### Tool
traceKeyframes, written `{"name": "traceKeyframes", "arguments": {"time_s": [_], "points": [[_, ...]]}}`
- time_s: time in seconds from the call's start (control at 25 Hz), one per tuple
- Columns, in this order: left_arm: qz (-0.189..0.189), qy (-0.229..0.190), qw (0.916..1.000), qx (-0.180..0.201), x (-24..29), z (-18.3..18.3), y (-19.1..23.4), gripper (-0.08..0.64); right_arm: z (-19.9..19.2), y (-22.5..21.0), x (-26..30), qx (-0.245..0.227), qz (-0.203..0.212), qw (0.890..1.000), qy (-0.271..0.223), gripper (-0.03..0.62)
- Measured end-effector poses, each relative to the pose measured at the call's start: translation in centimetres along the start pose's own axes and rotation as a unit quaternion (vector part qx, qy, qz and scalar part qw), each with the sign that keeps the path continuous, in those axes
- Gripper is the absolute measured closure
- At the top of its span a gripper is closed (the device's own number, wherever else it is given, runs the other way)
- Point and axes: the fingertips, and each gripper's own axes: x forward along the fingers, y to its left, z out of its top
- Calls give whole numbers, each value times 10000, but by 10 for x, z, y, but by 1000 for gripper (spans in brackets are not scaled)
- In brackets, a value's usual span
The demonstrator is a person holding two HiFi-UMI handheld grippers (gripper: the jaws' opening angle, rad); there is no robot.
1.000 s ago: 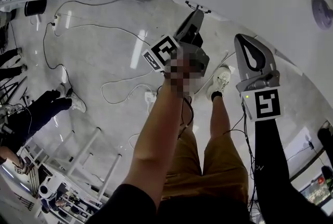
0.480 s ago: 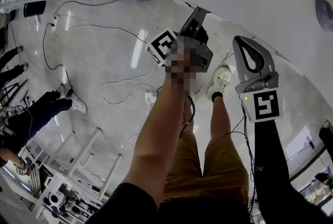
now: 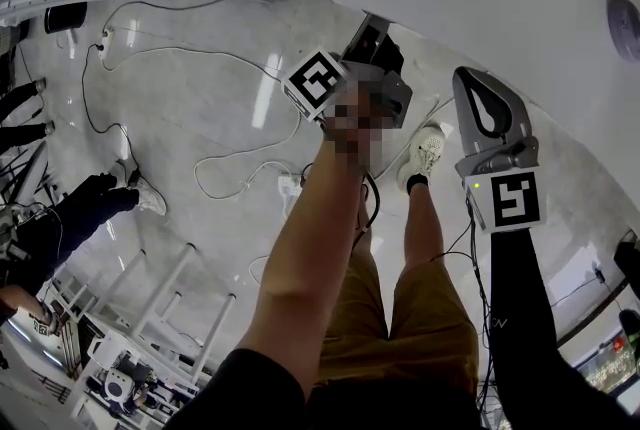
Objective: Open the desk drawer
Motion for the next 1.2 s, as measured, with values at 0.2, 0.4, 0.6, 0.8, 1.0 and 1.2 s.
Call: {"name": "traceKeyframes", "arguments": {"time_s": [0.2, 0.4, 0.6, 0.8, 1.0, 1.2], "points": [[-178, -520, 9974, -475, -1, 3, 3, 537, -4, -2, -1, 4, -25, 10000, 25, 593], [-70, -538, 9980, -330, -3, 5, 4, 537, -3, -5, -3, 26, -70, 10000, 9, 592], [79, -444, 9986, -271, -4, 4, 7, 537, -7, -6, -9, -53, -61, 9999, 73, 594], [75, -369, 9991, -204, -3, 3, 6, 537, -17, -7, -14, -203, -29, 9994, 266, 594], [167, -253, 9995, -51, -4, 1, 5, 535, -13, -13, -18, -150, -143, 9996, 193, 594], [161, -236, 9996, -32, -5, 2, 4, 535, -14, -9, -21, -153, -161, 9996, 189, 594]]}}
